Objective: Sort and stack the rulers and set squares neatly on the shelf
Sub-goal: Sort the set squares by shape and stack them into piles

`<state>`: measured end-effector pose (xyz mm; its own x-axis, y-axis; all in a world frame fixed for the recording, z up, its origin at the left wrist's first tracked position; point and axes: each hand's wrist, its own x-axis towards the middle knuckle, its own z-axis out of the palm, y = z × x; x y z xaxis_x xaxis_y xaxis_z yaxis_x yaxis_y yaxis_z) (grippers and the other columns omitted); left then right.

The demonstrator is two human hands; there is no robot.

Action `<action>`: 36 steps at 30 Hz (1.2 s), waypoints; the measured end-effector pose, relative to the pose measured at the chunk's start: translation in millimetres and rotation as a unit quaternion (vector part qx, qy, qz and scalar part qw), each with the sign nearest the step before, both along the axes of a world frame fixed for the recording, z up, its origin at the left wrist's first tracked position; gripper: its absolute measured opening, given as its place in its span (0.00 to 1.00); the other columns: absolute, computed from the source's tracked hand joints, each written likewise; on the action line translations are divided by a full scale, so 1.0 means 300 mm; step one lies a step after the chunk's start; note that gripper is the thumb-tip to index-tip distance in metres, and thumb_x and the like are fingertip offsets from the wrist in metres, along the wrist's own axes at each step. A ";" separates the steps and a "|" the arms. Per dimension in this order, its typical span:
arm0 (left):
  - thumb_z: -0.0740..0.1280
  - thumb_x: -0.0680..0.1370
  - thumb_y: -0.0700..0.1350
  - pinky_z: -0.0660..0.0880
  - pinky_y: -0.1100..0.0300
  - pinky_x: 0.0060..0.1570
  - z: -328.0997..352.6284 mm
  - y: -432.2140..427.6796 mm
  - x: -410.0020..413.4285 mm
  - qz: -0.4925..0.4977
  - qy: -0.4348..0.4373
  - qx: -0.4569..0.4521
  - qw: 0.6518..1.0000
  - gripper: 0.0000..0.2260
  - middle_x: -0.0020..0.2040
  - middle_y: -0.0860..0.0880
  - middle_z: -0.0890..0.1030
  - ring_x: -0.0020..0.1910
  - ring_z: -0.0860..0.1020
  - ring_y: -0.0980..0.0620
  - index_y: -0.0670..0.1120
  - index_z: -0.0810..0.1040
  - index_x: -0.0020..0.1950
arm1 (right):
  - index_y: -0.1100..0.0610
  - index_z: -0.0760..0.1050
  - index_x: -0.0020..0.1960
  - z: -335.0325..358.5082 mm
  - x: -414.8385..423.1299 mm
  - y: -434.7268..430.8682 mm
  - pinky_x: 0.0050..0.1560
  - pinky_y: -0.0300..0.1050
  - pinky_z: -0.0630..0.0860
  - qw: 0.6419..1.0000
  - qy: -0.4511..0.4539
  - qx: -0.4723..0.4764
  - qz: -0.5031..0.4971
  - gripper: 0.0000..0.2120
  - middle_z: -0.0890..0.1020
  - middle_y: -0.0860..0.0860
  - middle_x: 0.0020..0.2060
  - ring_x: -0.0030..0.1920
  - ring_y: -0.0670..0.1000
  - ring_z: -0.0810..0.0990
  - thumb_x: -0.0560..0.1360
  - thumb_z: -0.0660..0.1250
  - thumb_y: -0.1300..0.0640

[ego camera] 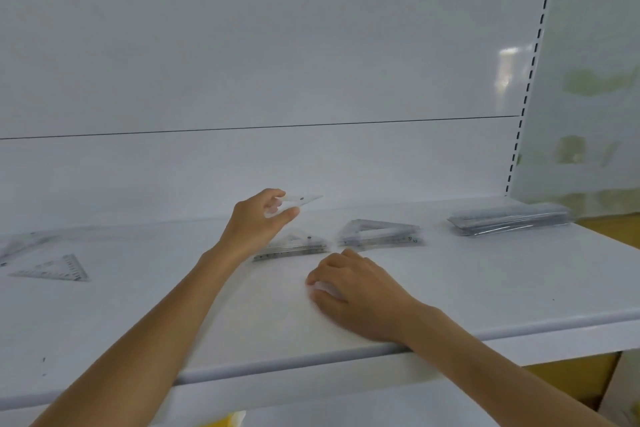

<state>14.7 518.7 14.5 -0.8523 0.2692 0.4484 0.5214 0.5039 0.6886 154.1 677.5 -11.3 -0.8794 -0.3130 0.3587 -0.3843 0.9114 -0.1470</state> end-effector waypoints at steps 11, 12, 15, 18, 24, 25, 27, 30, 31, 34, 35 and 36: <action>0.69 0.72 0.55 0.65 0.66 0.55 -0.044 -0.001 0.022 -0.040 0.019 -0.166 0.985 0.20 0.62 0.54 0.76 0.59 0.73 0.57 0.54 0.75 0.63 | 0.49 0.73 0.63 -0.007 0.002 0.004 0.61 0.44 0.66 1.000 -0.002 -0.016 0.010 0.16 0.75 0.46 0.61 0.58 0.50 0.70 0.79 0.55 0.50; 0.69 0.72 0.54 0.65 0.66 0.54 -0.046 0.000 0.019 -0.038 0.019 -0.173 0.984 0.18 0.61 0.54 0.77 0.59 0.73 0.57 0.53 0.77 0.60 | 0.49 0.73 0.63 -0.006 0.001 0.004 0.61 0.43 0.66 1.000 -0.003 -0.019 0.009 0.16 0.75 0.46 0.61 0.58 0.50 0.70 0.79 0.55 0.50; 0.70 0.72 0.51 0.67 0.65 0.54 -0.050 -0.004 0.014 -0.037 0.018 -0.148 0.988 0.10 0.57 0.53 0.78 0.56 0.74 0.57 0.51 0.79 0.52 | 0.49 0.73 0.62 -0.004 0.002 0.001 0.61 0.42 0.66 1.000 -0.003 -0.025 0.008 0.15 0.75 0.45 0.61 0.58 0.49 0.70 0.79 0.55 0.50; 0.69 0.73 0.49 0.68 0.63 0.55 -0.055 -0.005 0.015 -0.047 0.014 -0.162 0.986 0.10 0.56 0.51 0.78 0.57 0.74 0.55 0.50 0.79 0.52 | 0.49 0.74 0.62 -0.003 0.004 0.002 0.62 0.41 0.65 1.000 0.002 -0.027 0.006 0.15 0.76 0.45 0.60 0.58 0.50 0.70 0.79 0.56 0.50; 0.69 0.72 0.53 0.64 0.65 0.57 -0.038 -0.014 0.039 -0.059 0.030 -0.116 0.991 0.13 0.58 0.56 0.74 0.58 0.71 0.59 0.54 0.77 0.56 | 0.48 0.74 0.61 -0.004 0.008 0.004 0.62 0.40 0.65 1.000 -0.003 -0.027 0.003 0.14 0.76 0.43 0.59 0.59 0.47 0.70 0.78 0.57 0.50; 0.69 0.72 0.53 0.64 0.65 0.57 -0.028 -0.017 0.045 -0.064 0.018 -0.073 0.995 0.12 0.58 0.57 0.74 0.58 0.71 0.60 0.56 0.77 0.55 | 0.48 0.74 0.61 -0.002 0.007 0.004 0.62 0.40 0.65 1.000 -0.004 -0.026 0.002 0.14 0.76 0.43 0.59 0.59 0.47 0.70 0.78 0.57 0.49; 0.67 0.73 0.54 0.66 0.64 0.56 -0.001 -0.029 0.051 -0.072 -0.008 -0.009 0.997 0.09 0.56 0.58 0.74 0.58 0.71 0.60 0.58 0.76 0.53 | 0.48 0.75 0.60 0.007 0.004 0.005 0.62 0.38 0.65 1.000 -0.005 -0.020 -0.001 0.13 0.76 0.43 0.58 0.59 0.46 0.70 0.78 0.58 0.49; 0.66 0.73 0.54 0.66 0.63 0.54 0.028 -0.087 0.045 -0.079 -0.009 -0.018 0.997 0.05 0.55 0.59 0.75 0.57 0.72 0.61 0.60 0.76 0.49 | 0.50 0.77 0.55 0.025 -0.009 -0.004 0.61 0.39 0.65 1.000 -0.006 -0.007 -0.007 0.11 0.78 0.45 0.55 0.58 0.47 0.72 0.77 0.60 0.51; 0.67 0.73 0.54 0.66 0.62 0.56 0.031 -0.121 0.040 -0.083 -0.005 -0.031 0.996 0.04 0.55 0.58 0.75 0.57 0.72 0.60 0.61 0.76 0.47 | 0.51 0.77 0.54 0.030 -0.019 -0.014 0.60 0.41 0.67 1.000 -0.003 -0.003 -0.013 0.10 0.78 0.46 0.54 0.57 0.48 0.72 0.77 0.60 0.52; 0.67 0.73 0.53 0.68 0.61 0.58 0.015 -0.268 0.014 -0.075 0.002 -0.063 0.995 0.03 0.54 0.58 0.76 0.58 0.72 0.60 0.62 0.76 0.45 | 0.52 0.77 0.54 0.042 -0.064 -0.079 0.58 0.41 0.68 0.999 0.024 -0.006 -0.029 0.09 0.78 0.47 0.53 0.56 0.47 0.72 0.76 0.61 0.54; 0.67 0.73 0.53 0.68 0.61 0.58 0.008 -0.330 0.003 -0.066 0.002 -0.070 0.995 0.03 0.54 0.58 0.76 0.57 0.73 0.59 0.61 0.77 0.45 | 0.53 0.77 0.54 0.047 -0.085 -0.116 0.56 0.39 0.68 0.999 0.036 -0.013 -0.030 0.09 0.78 0.47 0.52 0.55 0.47 0.73 0.76 0.61 0.54; 0.67 0.73 0.52 0.68 0.61 0.58 0.000 -0.394 -0.009 -0.053 0.002 -0.076 0.996 0.03 0.54 0.58 0.76 0.57 0.73 0.59 0.61 0.77 0.45 | 0.53 0.78 0.53 0.052 -0.107 -0.158 0.55 0.39 0.68 0.998 0.045 -0.019 -0.028 0.09 0.79 0.47 0.51 0.53 0.47 0.74 0.76 0.62 0.55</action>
<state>11.9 400.4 14.6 -0.8139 0.4230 0.3983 0.5796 0.5435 0.6072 121.9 630.0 4.2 -0.8588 -0.2487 0.4480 -0.3461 0.9262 -0.1493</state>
